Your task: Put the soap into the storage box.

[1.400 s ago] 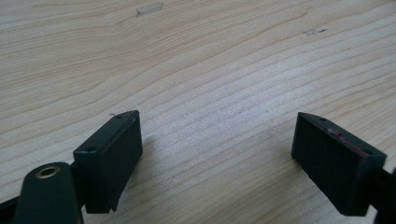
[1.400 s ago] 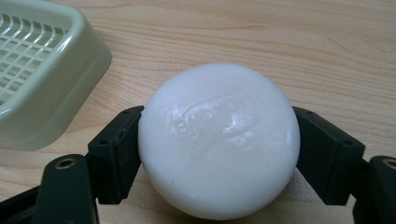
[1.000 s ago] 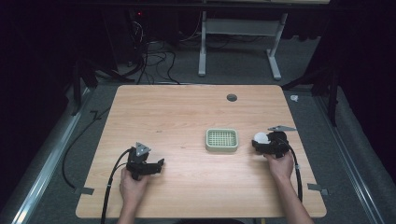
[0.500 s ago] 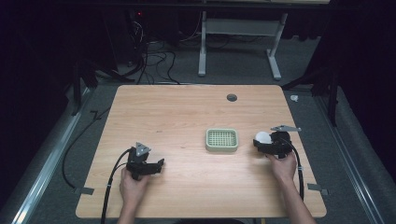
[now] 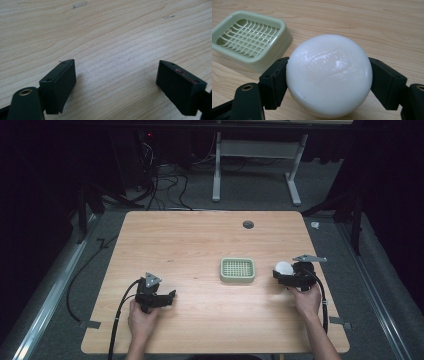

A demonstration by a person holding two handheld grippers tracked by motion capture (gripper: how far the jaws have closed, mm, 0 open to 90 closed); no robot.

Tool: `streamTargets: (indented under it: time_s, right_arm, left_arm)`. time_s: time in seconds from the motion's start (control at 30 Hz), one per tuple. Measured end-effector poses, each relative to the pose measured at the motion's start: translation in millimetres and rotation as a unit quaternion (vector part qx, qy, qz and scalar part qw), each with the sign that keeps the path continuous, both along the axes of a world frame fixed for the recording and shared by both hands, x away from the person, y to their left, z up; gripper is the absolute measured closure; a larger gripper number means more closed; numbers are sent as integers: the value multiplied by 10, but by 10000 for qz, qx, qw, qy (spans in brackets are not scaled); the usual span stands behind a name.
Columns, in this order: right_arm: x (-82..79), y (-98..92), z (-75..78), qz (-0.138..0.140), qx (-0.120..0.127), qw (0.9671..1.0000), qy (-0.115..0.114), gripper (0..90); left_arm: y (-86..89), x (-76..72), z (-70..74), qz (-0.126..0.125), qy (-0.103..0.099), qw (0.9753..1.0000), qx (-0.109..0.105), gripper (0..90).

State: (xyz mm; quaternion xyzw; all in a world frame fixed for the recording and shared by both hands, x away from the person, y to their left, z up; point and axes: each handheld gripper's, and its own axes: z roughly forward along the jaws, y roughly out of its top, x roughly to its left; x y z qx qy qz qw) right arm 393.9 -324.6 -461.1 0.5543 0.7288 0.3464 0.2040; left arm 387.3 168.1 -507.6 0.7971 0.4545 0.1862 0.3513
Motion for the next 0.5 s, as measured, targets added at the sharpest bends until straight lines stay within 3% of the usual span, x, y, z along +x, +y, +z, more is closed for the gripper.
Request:
streamTargets:
  time_s: [0.5]
  right_arm:
    - [-112, 47, 111, 186, 76, 9998, -81, 242]
  left_arm:
    - [-1, 0, 0, 1, -1, 10000, 1, 168]
